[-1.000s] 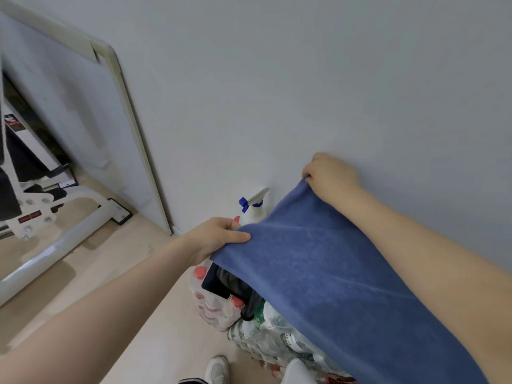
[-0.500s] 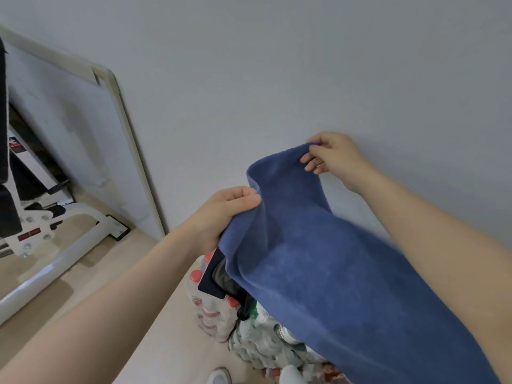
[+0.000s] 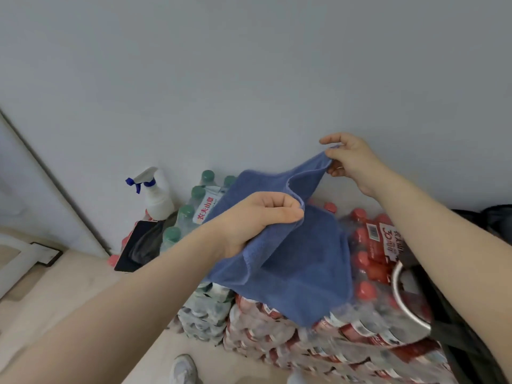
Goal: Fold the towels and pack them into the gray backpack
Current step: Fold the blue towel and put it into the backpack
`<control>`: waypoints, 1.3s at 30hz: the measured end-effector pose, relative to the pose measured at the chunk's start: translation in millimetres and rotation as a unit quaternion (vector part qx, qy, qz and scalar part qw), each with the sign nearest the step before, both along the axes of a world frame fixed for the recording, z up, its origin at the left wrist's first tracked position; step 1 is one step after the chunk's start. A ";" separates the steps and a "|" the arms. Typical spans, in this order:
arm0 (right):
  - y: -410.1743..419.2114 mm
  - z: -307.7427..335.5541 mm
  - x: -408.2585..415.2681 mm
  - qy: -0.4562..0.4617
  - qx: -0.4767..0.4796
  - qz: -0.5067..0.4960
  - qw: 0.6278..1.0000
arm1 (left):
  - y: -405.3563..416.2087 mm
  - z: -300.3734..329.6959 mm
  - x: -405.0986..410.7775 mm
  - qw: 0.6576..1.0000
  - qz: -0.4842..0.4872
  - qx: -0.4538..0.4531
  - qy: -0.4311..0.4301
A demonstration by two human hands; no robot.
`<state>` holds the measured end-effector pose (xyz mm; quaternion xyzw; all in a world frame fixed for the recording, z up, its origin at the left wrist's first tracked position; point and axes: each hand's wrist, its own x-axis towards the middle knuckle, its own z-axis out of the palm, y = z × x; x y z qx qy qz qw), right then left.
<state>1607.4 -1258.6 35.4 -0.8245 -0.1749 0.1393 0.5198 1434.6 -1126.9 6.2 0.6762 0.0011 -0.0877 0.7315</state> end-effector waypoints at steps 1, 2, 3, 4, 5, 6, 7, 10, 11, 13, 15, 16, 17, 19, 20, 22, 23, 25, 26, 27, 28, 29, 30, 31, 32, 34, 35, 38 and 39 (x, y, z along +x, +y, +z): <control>-16.2 -1.2 0.4 -0.003 -0.001 -0.014 1.000 | -15.7 -0.2 -0.2 1.000 -0.015 0.009 0.002; -31.4 -4.8 0.8 -0.003 -0.010 -0.023 1.000 | -30.2 -2.0 0.0 0.999 -0.033 0.021 0.006; -45.6 -11.4 1.2 0.000 -0.027 -0.028 0.999 | -44.0 -6.0 0.6 0.997 -0.054 0.044 0.015; -58.3 -20.3 0.8 -0.002 -0.058 -0.027 0.998 | -56.8 -11.2 1.0 0.994 -0.076 0.080 0.026; -69.2 -31.0 0.5 -0.013 -0.103 -0.019 0.994 | -67.9 -18.1 1.7 0.986 -0.098 0.127 0.041; -79.1 -42.1 0.3 -0.027 -0.162 -0.003 0.986 | -77.9 -25.7 2.3 0.975 -0.122 0.179 0.056; -87.3 -52.9 -0.3 -0.039 -0.224 0.017 0.974 | -86.2 -34.5 3.0 0.957 -0.150 0.237 0.074; -103.4 -77.3 -5.6 -0.085 -0.374 0.049 0.922 | -97.5 -59.6 6.1 0.911 -0.191 0.348 0.113; -105.8 -81.4 -7.1 -0.092 -0.388 0.050 0.916 | -95.7 -65.6 9.7 0.915 -0.163 0.351 0.117; -108.7 -87.4 -6.4 -0.090 -0.388 0.044 0.916 | -84.7 -72.7 22.8 0.936 -0.054 0.331 0.110; -108.1 -92.1 -3.0 -0.084 -0.383 0.029 0.920 | -67.3 -74.3 40.4 0.940 0.051 0.327 0.078; -106.6 -94.2 -0.5 -0.082 -0.384 0.021 0.919 | -58.4 -74.5 49.7 0.935 0.082 0.341 0.056; -104.1 -95.4 2.0 -0.081 -0.384 0.014 0.920 | -49.6 -74.7 59.5 0.924 0.099 0.369 0.033; -97.8 -97.7 7.1 -0.072 -0.370 0.005 0.926 | -31.5 -77.6 80.9 0.887 0.099 0.450 -0.006; -94.8 -99.0 8.5 -0.061 -0.356 0.002 0.933 | -22.5 -80.4 91.6 0.868 0.087 0.488 -0.020; -87.7 -99.4 9.6 -0.030 -0.300 -0.018 0.953 | -4.1 -87.6 112.9 0.825 0.043 0.562 -0.035; -84.3 -99.9 10.0 -0.005 -0.263 -0.037 0.964 | 4.8 -91.4 122.8 0.799 0.020 0.600 -0.037; -77.9 -101.4 12.4 0.050 -0.199 -0.067 0.976 | 21.4 -97.1 137.4 0.753 -0.016 0.657 -0.034; -75.1 -102.6 15.3 0.075 -0.175 -0.078 0.979 | 27.6 -98.7 142.2 0.742 -0.033 0.669 -0.030; -71.5 -102.2 17.1 0.096 -0.155 -0.087 0.979 | 32.9 -99.7 146.0 0.740 -0.048 0.671 -0.026; -67.8 -102.1 18.6 0.116 -0.137 -0.092 0.980 | 38.0 -99.9 148.9 0.741 -0.059 0.668 -0.022; -63.5 -102.0 19.7 0.130 -0.114 -0.092 0.981 | 43.8 -100.4 152.1 0.740 -0.068 0.669 -0.019; -60.0 -103.2 21.6 0.140 -0.099 -0.087 0.981 | 49.8 -100.1 155.0 0.729 -0.078 0.679 -0.023; -56.2 -104.7 22.9 0.143 -0.094 -0.086 0.982 | 55.9 -99.0 157.5 0.714 -0.090 0.694 -0.030; -52.5 -105.3 21.9 0.141 -0.100 -0.082 0.982 | 62.0 -97.2 159.8 0.706 -0.101 0.700 -0.040; -45.1 -104.3 18.4 0.132 -0.115 -0.094 0.980 | 72.9 -90.2 161.5 0.747 -0.102 0.653 -0.076; -44.5 -108.1 21.0 0.123 -0.113 -0.101 0.981 | 78.8 -85.3 160.9 0.786 -0.091 0.604 -0.099; -42.9 -113.0 22.1 0.107 -0.129 -0.128 0.977 | 99.7 -67.3 151.1 0.895 -0.062 0.422 -0.130; -42.1 -111.9 21.2 0.113 -0.134 -0.127 0.976 | 107.5 -62.5 146.4 0.915 -0.062 0.376 -0.131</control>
